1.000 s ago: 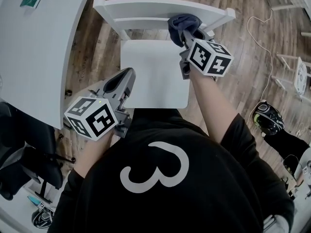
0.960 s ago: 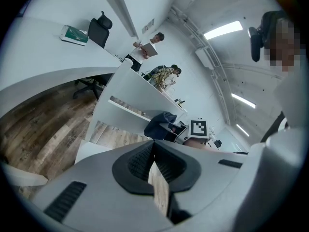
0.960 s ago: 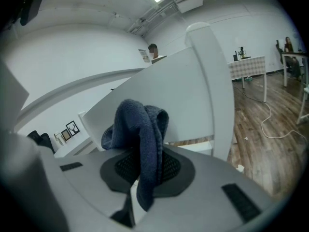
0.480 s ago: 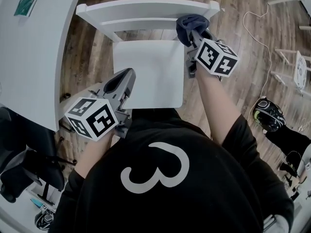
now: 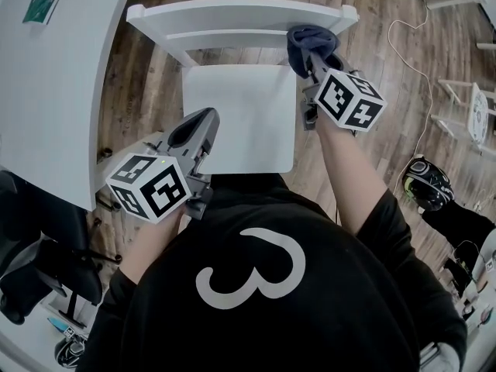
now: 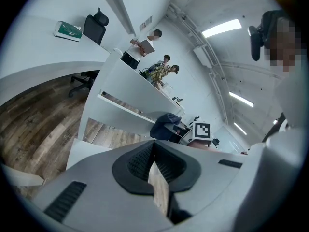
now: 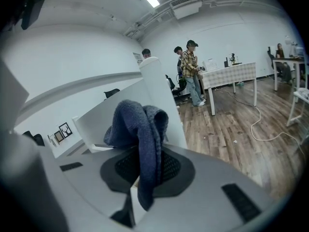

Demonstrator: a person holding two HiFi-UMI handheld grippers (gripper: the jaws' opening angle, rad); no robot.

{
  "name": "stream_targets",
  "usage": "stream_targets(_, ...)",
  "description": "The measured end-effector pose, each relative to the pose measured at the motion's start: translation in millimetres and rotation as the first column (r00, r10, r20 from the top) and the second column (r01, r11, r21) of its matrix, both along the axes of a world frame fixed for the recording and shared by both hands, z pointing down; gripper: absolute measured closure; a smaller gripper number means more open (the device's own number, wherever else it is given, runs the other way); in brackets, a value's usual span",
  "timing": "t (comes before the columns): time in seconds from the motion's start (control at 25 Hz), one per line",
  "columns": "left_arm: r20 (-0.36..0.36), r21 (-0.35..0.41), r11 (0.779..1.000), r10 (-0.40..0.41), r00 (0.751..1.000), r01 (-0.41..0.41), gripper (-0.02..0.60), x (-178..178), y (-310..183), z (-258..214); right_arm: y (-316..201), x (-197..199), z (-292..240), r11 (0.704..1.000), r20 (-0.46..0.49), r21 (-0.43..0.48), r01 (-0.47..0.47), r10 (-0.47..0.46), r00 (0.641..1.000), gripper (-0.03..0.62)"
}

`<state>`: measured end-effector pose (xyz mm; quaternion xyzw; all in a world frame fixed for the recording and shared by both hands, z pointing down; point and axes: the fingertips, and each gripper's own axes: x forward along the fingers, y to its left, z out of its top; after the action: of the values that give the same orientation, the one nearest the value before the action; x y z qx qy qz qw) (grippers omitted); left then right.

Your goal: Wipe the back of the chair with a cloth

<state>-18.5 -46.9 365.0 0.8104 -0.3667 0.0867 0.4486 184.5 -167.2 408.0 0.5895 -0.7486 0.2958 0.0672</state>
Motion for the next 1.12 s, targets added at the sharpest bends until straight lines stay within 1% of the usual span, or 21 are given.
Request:
stream_targets(0.2, -0.006, 0.001, 1.0, -0.021, 1.0, 0.021, 0.568, -23, -5, 2, 3, -33, -13, 0.999, 0.036, 0.029, 0.026, -0.027, 0.999, 0.542)
stream_targets(0.48, -0.006, -0.001, 0.997, -0.071, 0.997, 0.071, 0.568, -69, -14, 4, 5, -116, -8, 0.988, 0.065, 0.023, 0.152, -0.153, 0.986, 0.542)
stream_targets(0.84, 0.008, -0.015, 0.99, -0.14, 0.99, 0.14, 0.568, -130, -18, 11, 3, -210, 9, 0.96, 0.081, -0.004, 0.28, -0.279, 0.957, 0.542)
stream_targets(0.96, 0.008, -0.021, 0.988, -0.156, 0.988, 0.156, 0.568, -145, -21, 15, -3, -234, 21, 0.953, 0.072, -0.02, 0.303, -0.301, 0.951, 0.542)
stream_targets(1.12, 0.008, -0.031, 0.986, -0.163, 0.987, 0.163, 0.568, -157, -22, 21, -8, -251, 38, 0.952, 0.061, -0.044, 0.304, -0.301, 0.952, 0.542)
